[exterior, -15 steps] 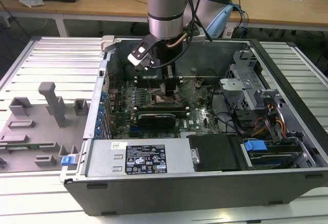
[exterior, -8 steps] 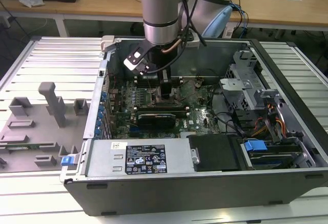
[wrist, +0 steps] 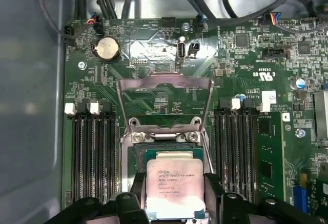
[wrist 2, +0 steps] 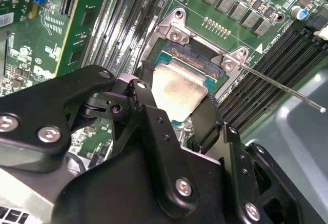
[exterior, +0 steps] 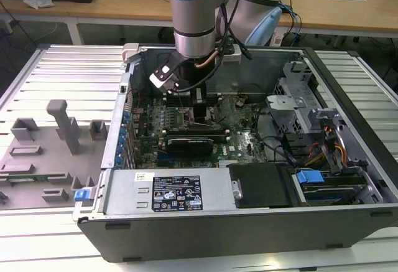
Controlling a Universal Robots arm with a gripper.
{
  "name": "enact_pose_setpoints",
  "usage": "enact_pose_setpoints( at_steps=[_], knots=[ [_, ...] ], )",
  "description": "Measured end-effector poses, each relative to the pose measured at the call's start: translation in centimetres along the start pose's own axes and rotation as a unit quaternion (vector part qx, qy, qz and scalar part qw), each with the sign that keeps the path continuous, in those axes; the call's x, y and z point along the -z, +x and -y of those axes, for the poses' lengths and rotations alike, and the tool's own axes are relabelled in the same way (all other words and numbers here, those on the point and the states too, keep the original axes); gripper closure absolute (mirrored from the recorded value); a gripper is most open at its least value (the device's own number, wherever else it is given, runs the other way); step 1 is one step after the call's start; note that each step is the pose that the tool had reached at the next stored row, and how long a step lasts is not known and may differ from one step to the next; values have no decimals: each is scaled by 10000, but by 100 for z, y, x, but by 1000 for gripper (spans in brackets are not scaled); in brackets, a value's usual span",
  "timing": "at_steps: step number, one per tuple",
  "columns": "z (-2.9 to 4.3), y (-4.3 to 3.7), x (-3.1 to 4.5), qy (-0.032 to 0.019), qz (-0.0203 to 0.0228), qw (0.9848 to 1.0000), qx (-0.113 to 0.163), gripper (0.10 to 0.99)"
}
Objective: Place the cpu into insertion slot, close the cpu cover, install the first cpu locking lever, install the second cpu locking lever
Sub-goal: 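Place the cpu into insertion slot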
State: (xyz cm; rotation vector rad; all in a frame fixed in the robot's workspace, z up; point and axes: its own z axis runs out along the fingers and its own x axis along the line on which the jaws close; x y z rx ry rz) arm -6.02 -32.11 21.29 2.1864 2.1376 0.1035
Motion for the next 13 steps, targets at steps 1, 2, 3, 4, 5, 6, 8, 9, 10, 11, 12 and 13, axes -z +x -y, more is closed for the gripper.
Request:
enact_pose_setpoints(
  at_steps=[1, 2, 3, 4, 5, 6, 8, 9, 10, 11, 12, 13],
  knots=[
    [1, 6, -15, 0, 1, 10000, -4, 545],
    [3, 12, -28, 0, 1, 10000, -6, 545],
    [5, 21, -43, 0, 1, 10000, -8, 545],
    [7, 39, -63, 0, 2, 10000, -10, 545],
    [10, 54, -80, 0, 1, 10000, -12, 545],
    [13, 62, -98, 0, 2, 10000, -16, 545],
    [17, 69, -118, 0, 3, 10000, -21, 545],
    [20, 74, -135, 0, 5, 10000, -26, 545],
    [23, 77, -144, 1, 8, 10000, -29, 545],
    [24, 80, -148, 2, 9, 10000, -30, 545],
    [24, 81, -150, 1, 8, 10000, -31, 545],
    [24, 81, -150, 0, 7, 10000, -31, 545]
  ],
)
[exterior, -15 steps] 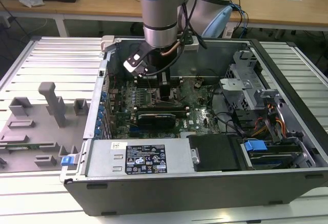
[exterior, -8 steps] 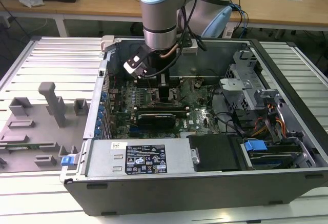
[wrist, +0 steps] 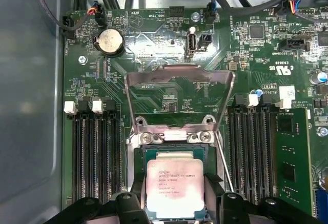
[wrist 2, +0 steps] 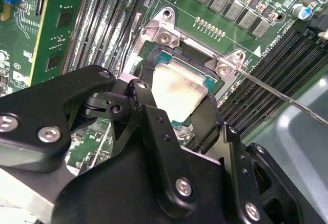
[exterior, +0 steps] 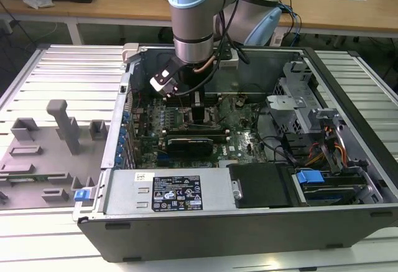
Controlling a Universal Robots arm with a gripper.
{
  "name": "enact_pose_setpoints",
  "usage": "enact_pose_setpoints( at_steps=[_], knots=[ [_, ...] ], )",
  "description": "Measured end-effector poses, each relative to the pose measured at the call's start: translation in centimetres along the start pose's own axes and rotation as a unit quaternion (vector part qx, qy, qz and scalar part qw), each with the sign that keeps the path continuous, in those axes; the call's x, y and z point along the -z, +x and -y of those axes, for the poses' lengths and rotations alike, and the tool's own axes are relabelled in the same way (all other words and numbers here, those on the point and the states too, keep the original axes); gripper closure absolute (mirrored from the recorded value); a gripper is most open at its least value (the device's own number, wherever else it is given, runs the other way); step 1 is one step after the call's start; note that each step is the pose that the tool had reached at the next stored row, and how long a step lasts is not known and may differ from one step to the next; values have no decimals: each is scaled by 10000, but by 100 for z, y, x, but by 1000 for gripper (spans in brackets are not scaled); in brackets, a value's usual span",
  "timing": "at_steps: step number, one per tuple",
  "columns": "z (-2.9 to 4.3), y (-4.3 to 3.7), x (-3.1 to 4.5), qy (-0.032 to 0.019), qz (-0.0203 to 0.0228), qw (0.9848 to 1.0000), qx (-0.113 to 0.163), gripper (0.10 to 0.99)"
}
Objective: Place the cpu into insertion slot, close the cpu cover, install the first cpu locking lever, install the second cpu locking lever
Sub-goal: 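Place the cpu into insertion slot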
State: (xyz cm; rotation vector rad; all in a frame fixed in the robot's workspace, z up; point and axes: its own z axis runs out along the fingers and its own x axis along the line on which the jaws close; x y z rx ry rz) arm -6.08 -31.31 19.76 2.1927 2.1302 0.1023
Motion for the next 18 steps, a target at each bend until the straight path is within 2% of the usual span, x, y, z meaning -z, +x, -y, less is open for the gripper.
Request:
enact_pose_setpoints(
  at_steps=[3, 4, 10, 11, 14, 18],
  knots=[
    [0, 2, -1, -1, -1, 10000, 0, 533],
    [0, 1, -1, -1, -1, 10000, 0, 471],
    [-4, 1, 31, -2, 26, 10000, 3, 471],
    [-3, 2, 31, -2, 36, 10000, 3, 471],
    [-3, 2, 32, -4, 122, 9999, 13, 471],
    [-5, 6, 45, -4, 157, 9999, 17, 471]
  ],
)
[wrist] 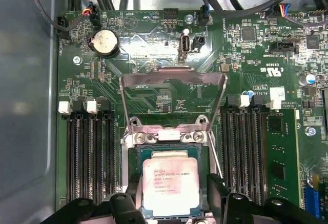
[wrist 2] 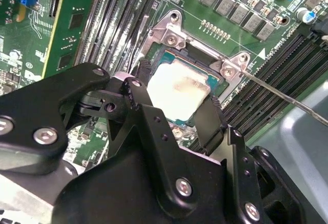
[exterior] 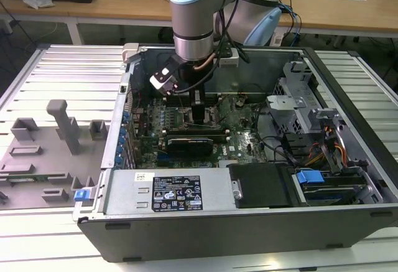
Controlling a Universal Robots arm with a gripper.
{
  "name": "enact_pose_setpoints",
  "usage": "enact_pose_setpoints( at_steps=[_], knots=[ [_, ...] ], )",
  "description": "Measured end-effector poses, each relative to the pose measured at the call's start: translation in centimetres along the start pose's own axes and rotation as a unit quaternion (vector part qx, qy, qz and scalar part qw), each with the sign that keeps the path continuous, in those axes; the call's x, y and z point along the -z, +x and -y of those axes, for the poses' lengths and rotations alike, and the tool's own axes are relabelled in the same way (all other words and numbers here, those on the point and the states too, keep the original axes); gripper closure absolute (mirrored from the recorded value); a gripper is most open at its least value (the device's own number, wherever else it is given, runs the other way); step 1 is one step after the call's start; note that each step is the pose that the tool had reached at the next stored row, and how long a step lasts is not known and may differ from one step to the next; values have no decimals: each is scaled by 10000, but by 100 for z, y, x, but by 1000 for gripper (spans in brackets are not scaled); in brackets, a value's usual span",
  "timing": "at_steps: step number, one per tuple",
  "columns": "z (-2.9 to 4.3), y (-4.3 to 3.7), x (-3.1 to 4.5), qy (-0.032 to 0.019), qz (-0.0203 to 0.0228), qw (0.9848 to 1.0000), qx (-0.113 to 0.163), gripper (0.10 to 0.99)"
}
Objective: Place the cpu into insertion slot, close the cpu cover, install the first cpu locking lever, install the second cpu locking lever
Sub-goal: 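Place the cpu into insertion slot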
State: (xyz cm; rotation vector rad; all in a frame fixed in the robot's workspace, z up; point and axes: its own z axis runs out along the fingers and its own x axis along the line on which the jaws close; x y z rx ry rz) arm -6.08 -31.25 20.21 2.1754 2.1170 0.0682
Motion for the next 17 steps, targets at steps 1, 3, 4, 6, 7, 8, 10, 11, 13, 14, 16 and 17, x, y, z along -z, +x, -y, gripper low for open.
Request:
enact_pose_setpoints(
  at_steps=[1, 3, 4, 6, 7, 8, 10, 11, 13, 14, 16, 17],
  knots=[
    [-3, -1, 28, 0, 0, 10000, 0, 471],
    [-6, -2, 60, -1, 0, 10000, 0, 471],
    [-7, -3, 69, -1, 0, 10000, -1, 471],
    [-8, -3, 77, -1, -1, 10000, -1, 471],
    [-8, -3, 77, -1, -1, 10000, 0, 471],
    [-8, -3, 78, 0, 0, 10000, 0, 471],
    [-8, -3, 78, -1, 0, 10000, 0, 486],
    [-8, -3, 78, 0, 0, 10000, 0, 616],
    [-9, -3, 79, -1, 0, 10000, 0, 733],
    [-8, -3, 79, -1, 0, 10000, 0, 792],
    [-9, -3, 79, -1, 0, 10000, 0, 914],
    [-9, -3, 79, -1, 0, 10000, 0, 976]
  ],
)
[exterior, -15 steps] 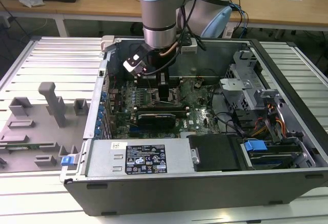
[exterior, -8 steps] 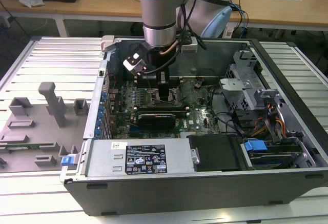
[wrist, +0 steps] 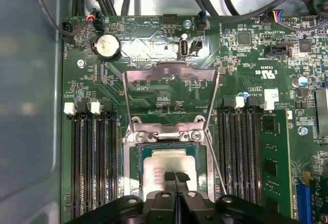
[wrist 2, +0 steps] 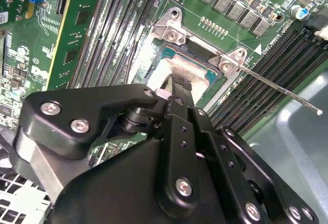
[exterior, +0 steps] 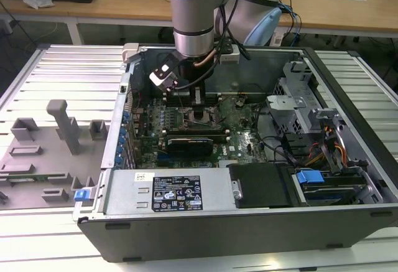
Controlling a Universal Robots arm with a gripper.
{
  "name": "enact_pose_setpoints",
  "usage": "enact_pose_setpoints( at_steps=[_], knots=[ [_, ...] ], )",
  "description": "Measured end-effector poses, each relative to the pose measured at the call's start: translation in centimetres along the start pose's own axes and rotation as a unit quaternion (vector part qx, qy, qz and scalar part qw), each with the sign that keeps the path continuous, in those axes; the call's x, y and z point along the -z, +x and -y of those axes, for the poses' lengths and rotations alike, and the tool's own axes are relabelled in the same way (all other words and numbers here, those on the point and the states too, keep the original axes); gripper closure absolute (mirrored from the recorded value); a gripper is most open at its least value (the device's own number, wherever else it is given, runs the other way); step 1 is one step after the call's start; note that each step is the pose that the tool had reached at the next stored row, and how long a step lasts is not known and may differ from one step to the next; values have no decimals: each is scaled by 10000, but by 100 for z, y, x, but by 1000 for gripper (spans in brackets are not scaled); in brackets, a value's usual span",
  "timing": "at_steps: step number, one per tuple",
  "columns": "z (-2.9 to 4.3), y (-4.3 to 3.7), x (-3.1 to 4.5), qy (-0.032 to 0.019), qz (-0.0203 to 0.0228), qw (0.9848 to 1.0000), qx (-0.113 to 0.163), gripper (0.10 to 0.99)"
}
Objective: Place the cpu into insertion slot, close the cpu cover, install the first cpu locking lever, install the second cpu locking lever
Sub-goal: 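Place the cpu into insertion slot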
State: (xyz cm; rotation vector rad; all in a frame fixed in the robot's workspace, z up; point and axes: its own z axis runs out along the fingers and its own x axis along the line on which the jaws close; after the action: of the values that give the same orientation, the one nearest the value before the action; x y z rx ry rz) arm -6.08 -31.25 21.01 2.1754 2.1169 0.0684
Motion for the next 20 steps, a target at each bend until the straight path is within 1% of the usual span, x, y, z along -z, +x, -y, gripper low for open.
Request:
enact_pose_setpoints(
  at_steps=[3, 4, 5, 6, 10, 12, 15, 16, 18, 20],
  knots=[
    [0, 0, 0, 0, -2, 10000, 0, 980],
    [0, -1, 2, -9, -123, 9999, -13, 980],
    [0, 0, 1, -14, -230, 9997, -25, 980],
    [0, 0, 0, -15, -240, 9997, -26, 980],
    [-11, 0, 6, -6, -238, 9997, -35, 980],
    [-18, -1, 36, -4, -237, 9997, -43, 980],
    [-31, -5, 129, -4, -234, 9997, -56, 980],
    [-38, -8, 196, -4, -233, 9997, -62, 980],
    [-49, -12, 291, -4, -226, 9997, -69, 980],
    [-55, -14, 345, -4, -224, 9997, -72, 980]
  ],
)
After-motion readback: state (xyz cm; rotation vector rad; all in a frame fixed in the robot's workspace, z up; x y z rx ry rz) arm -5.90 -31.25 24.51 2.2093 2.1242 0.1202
